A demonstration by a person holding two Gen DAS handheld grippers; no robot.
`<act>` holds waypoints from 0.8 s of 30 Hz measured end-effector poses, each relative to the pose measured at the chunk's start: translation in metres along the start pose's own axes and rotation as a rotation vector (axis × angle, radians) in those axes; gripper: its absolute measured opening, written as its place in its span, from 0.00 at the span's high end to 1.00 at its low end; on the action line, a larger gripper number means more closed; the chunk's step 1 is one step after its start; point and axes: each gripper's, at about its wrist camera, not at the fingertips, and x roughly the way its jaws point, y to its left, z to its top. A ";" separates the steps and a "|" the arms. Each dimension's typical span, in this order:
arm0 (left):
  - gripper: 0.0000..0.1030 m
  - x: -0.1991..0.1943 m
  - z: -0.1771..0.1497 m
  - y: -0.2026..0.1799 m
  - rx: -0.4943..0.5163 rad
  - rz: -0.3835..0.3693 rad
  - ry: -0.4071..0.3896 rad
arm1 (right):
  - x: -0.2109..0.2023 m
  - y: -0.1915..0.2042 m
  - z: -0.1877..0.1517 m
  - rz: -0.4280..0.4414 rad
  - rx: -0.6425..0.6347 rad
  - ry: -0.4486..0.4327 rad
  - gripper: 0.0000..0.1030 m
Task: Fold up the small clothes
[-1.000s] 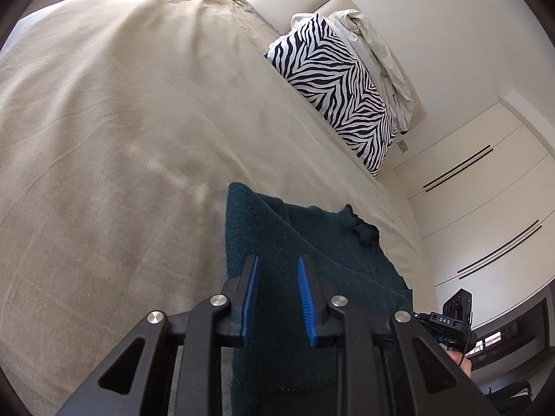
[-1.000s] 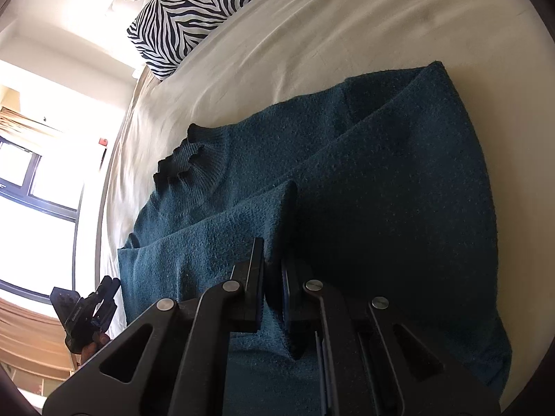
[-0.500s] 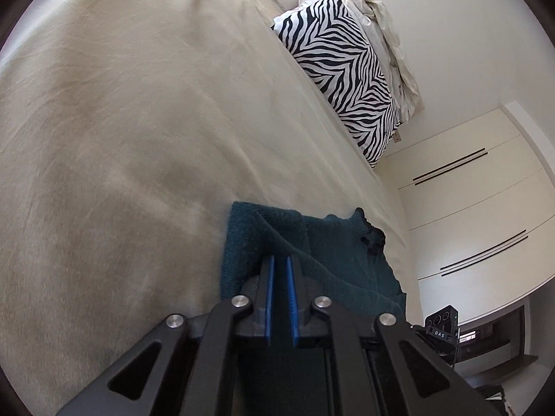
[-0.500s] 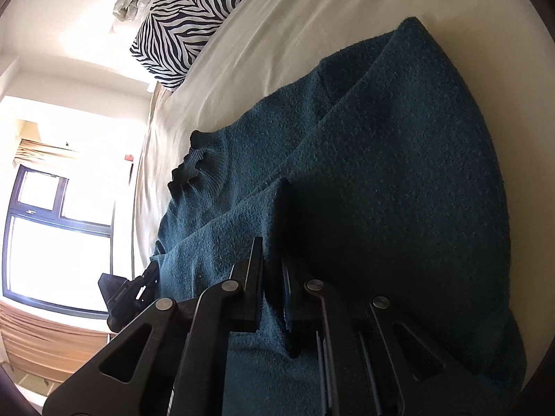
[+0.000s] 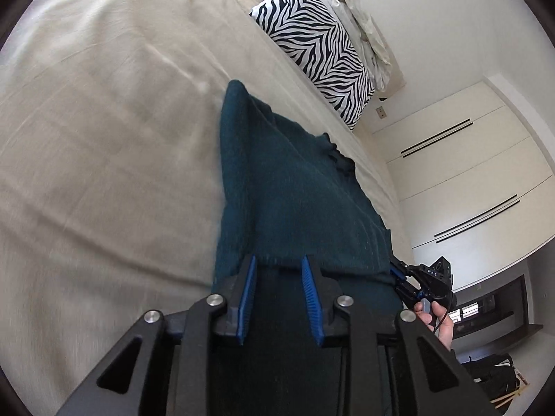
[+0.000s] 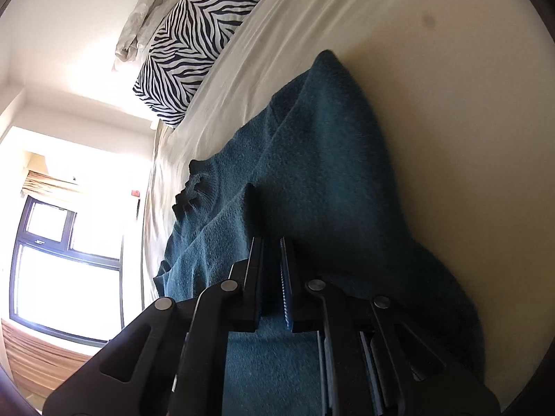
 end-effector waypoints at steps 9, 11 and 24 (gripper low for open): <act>0.35 -0.083 -0.109 -0.018 0.024 0.049 0.058 | -0.137 -0.013 -0.082 -0.067 -0.175 -0.007 0.39; 0.35 -0.092 -0.129 -0.022 0.034 0.071 0.091 | -0.158 -0.022 -0.106 -0.106 -0.202 0.036 0.39; 0.32 -0.111 -0.203 -0.019 -0.065 0.095 0.169 | -0.237 -0.102 -0.196 -0.133 -0.117 0.080 0.41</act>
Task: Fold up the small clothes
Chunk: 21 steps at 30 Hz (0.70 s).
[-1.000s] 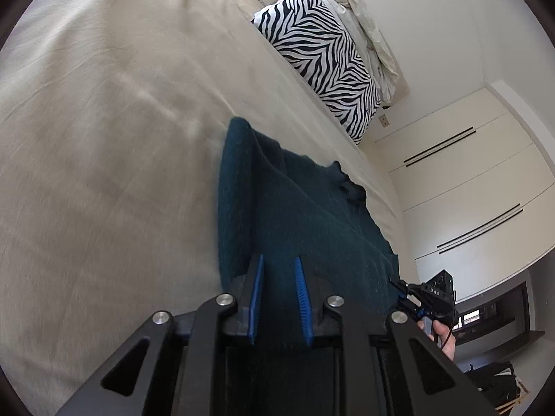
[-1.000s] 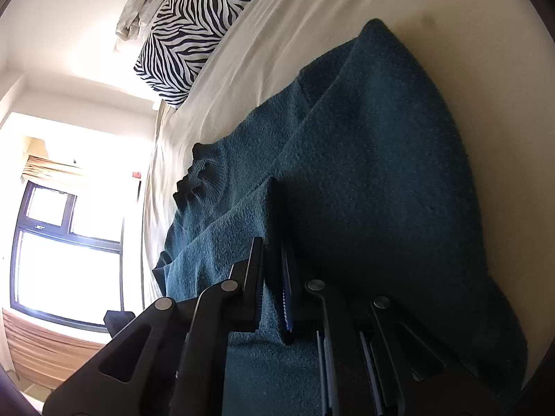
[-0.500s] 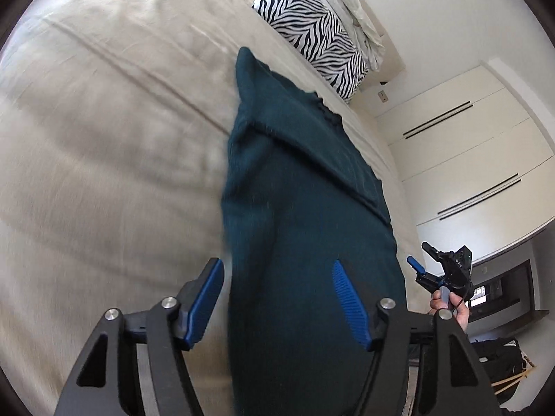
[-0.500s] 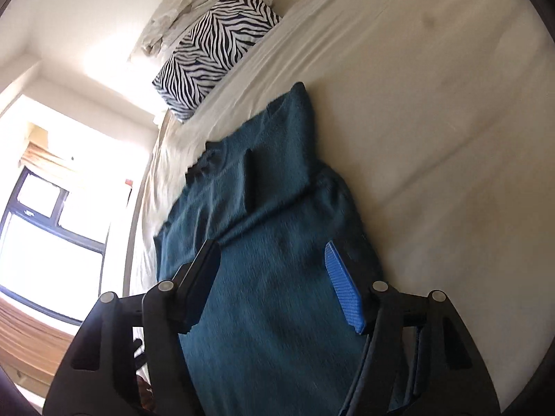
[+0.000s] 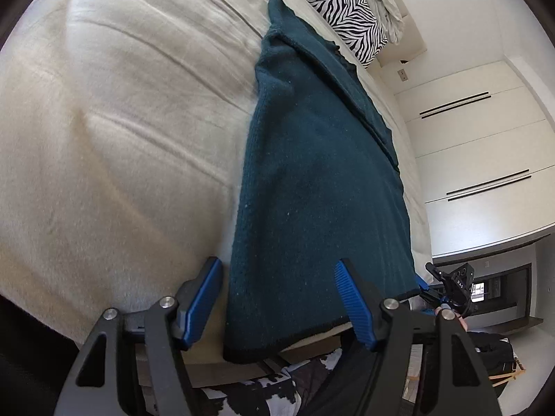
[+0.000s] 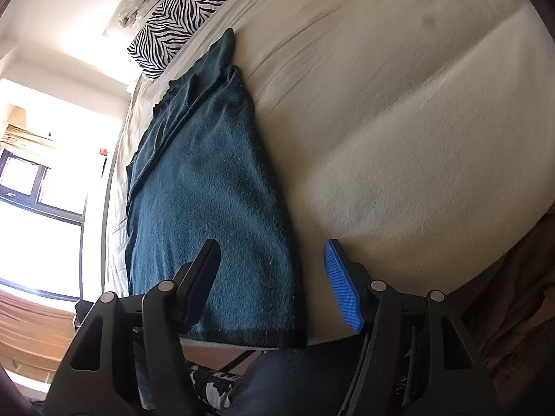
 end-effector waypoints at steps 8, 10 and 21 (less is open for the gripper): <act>0.44 0.006 -0.011 0.002 0.010 0.016 0.049 | -0.007 0.005 -0.013 -0.013 -0.014 0.041 0.43; 0.50 0.012 -0.007 0.001 0.005 0.013 0.058 | -0.011 0.004 -0.017 -0.031 -0.016 0.060 0.46; 0.56 0.019 -0.004 0.002 0.014 0.017 0.093 | -0.011 -0.013 -0.020 -0.007 0.026 0.111 0.69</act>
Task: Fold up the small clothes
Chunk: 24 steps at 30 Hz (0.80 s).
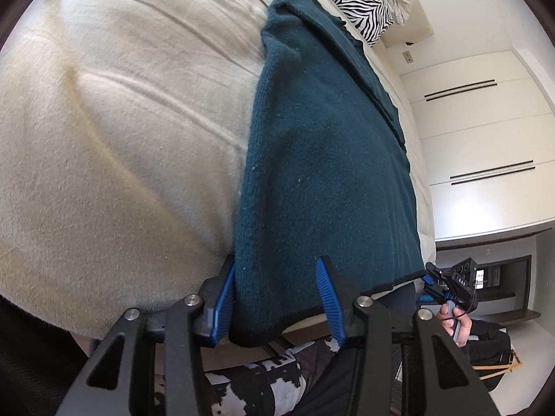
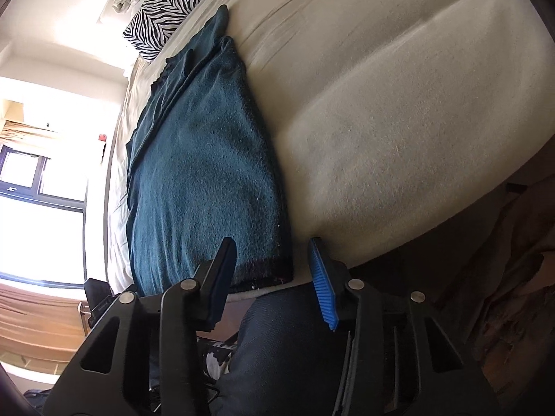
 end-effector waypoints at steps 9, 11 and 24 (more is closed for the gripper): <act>0.93 0.004 -0.008 -0.010 0.084 0.076 0.022 | 0.006 0.013 0.001 -0.028 -0.055 -0.010 0.94; 0.93 -0.001 -0.009 -0.014 0.100 0.069 0.010 | 0.002 0.017 0.000 -0.023 -0.065 -0.025 0.94; 0.94 -0.070 -0.007 -0.009 -0.010 -0.224 -0.138 | -0.028 0.041 -0.012 0.106 -0.067 -0.098 0.94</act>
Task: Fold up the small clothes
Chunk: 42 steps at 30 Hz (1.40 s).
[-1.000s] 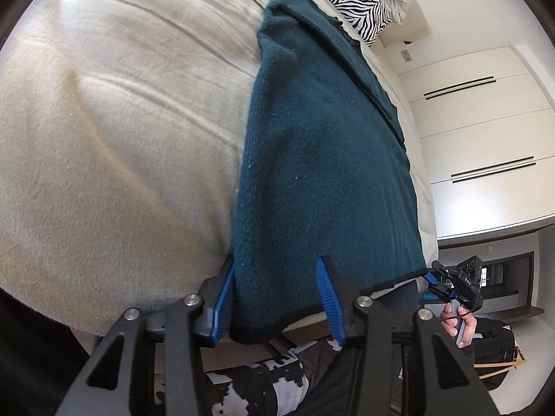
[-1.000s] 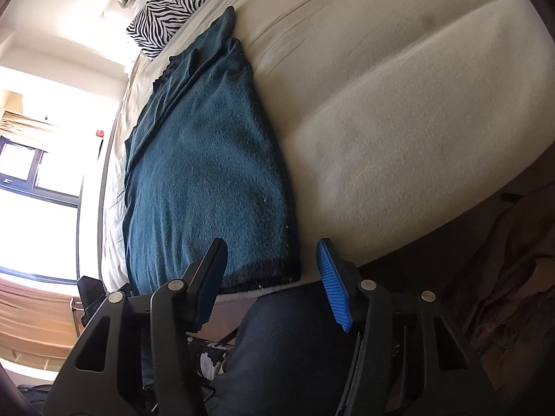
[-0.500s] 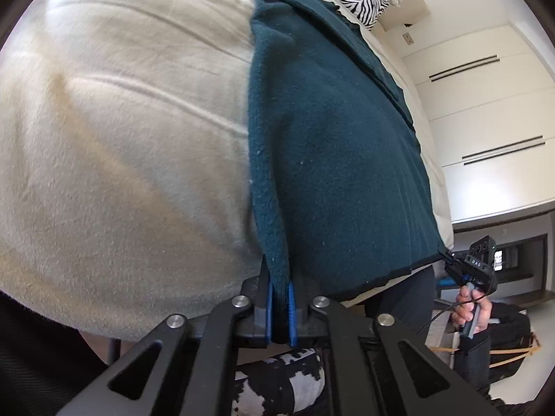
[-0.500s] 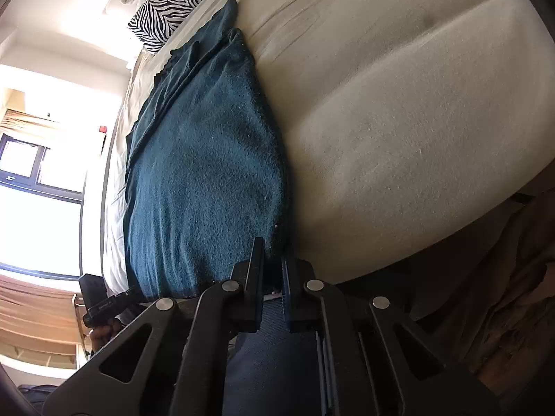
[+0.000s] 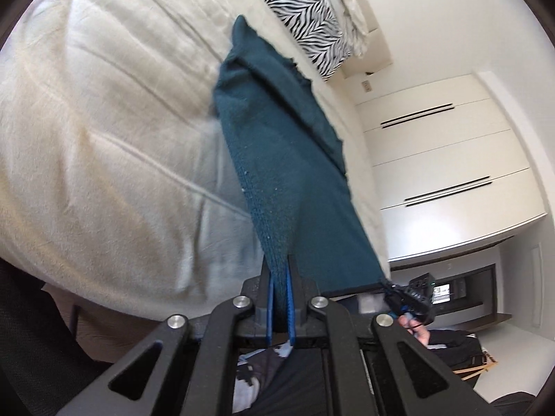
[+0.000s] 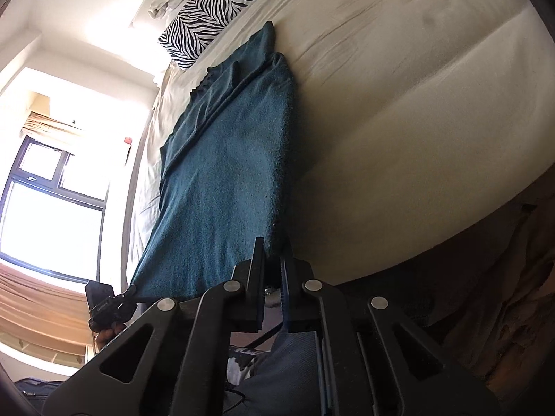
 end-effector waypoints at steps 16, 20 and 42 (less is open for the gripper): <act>0.94 -0.003 0.092 -0.014 -0.133 -0.225 -0.166 | 0.018 0.051 0.117 0.148 0.038 -0.161 0.94; 0.94 0.010 0.139 -0.020 -0.152 -0.249 -0.204 | 0.040 0.066 0.169 0.136 0.052 -0.197 0.94; 0.94 0.156 0.345 0.003 -0.213 0.028 -0.218 | 0.214 0.083 0.358 -0.153 0.080 -0.201 0.94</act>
